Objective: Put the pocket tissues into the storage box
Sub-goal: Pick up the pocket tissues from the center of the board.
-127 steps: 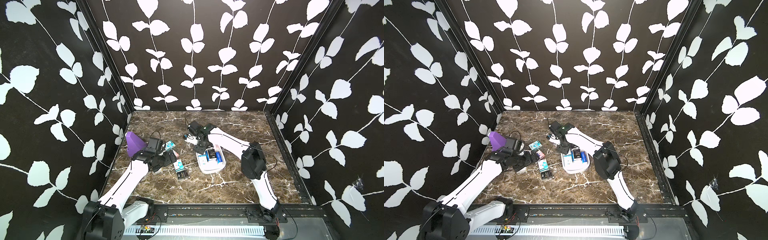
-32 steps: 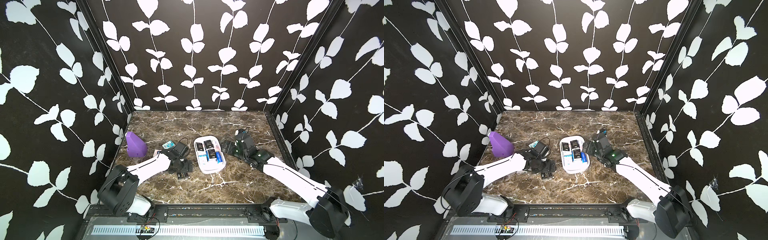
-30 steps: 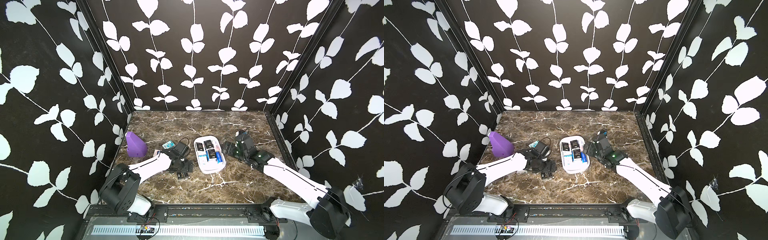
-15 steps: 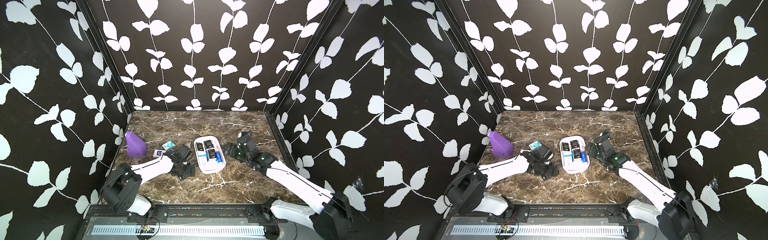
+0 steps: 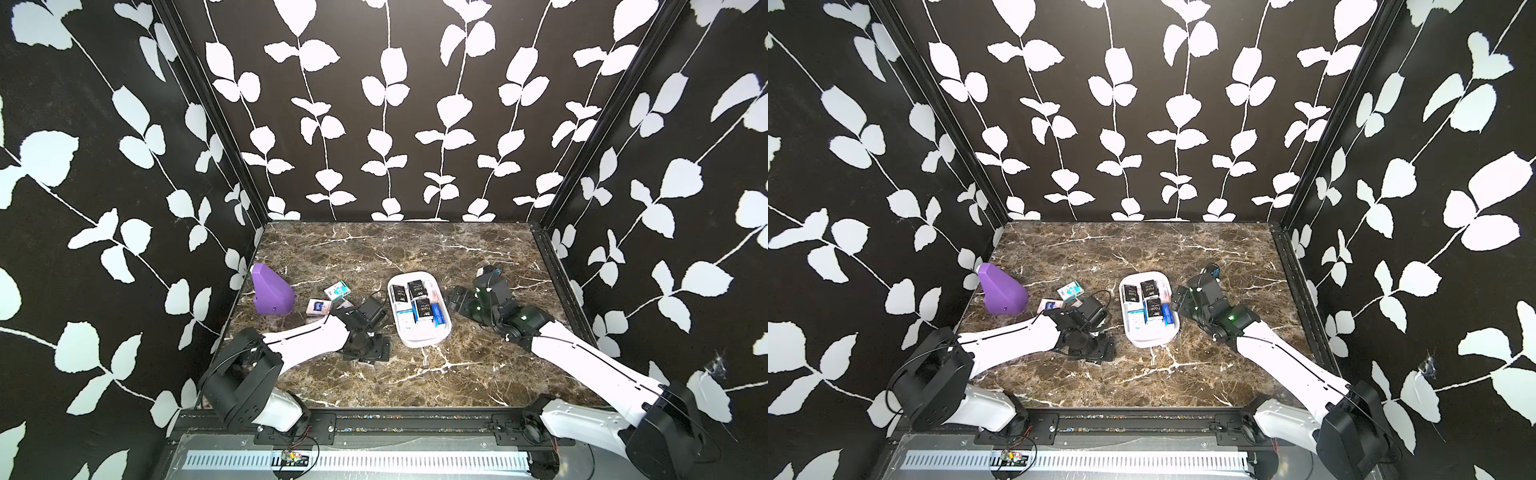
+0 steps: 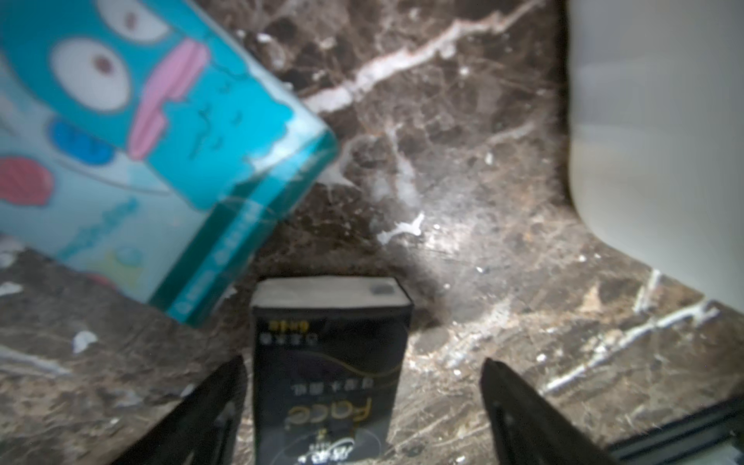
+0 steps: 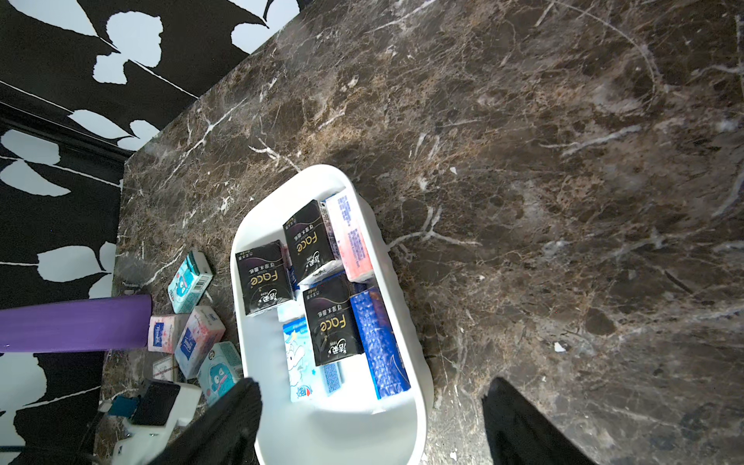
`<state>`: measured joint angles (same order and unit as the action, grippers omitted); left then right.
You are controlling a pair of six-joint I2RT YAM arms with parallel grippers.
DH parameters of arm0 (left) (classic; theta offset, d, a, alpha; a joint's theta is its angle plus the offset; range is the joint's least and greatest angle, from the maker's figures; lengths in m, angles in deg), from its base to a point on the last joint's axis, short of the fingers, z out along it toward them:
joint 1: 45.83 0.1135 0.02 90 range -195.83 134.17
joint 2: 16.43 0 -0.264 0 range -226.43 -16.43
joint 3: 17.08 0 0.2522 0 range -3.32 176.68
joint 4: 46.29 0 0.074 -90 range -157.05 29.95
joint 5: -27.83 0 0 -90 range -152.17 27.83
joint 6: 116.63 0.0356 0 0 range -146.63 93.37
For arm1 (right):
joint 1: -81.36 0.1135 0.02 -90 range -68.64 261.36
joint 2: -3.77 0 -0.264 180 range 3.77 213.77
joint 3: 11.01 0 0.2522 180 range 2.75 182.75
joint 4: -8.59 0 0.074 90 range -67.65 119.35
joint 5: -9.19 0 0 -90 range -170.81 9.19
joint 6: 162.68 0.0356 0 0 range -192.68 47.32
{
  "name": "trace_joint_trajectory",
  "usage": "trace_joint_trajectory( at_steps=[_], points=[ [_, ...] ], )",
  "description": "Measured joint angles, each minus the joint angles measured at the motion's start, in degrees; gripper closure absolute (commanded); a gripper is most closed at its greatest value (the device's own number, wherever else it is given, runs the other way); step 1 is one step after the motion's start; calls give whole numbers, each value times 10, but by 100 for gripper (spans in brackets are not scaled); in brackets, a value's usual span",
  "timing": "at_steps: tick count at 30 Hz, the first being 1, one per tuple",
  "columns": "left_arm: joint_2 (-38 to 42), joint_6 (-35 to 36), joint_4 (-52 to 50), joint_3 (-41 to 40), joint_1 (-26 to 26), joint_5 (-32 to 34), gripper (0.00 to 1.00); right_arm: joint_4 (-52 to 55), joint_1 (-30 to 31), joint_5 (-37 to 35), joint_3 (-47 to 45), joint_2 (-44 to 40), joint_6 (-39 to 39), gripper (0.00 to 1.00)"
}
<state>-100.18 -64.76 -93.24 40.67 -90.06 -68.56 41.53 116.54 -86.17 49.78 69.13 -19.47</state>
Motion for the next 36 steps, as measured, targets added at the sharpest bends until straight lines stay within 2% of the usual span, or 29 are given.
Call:
trace_joint_trajectory(
  at_steps=[11, 21, 25, 31, 36],
  points=[
    [-25, 11, -33, 16, 0, 30, 56, 1, 0, -5, -6, -6, 7, 14],
    [-27, 9, -49, 30, 0, 19, 59, 9, 0, -17, -7, -26, 8, 14],
    [0, -5, -70, 58, 0, 0, 58, 9, 0, -17, -8, -28, 8, 15],
    [74, -57, -61, 120, 0, -21, 57, 9, 0, -17, -10, -28, 8, 15],
    [64, -104, -29, 156, -9, -22, 57, 8, 0, -17, -10, -28, 9, 15]
  ],
)
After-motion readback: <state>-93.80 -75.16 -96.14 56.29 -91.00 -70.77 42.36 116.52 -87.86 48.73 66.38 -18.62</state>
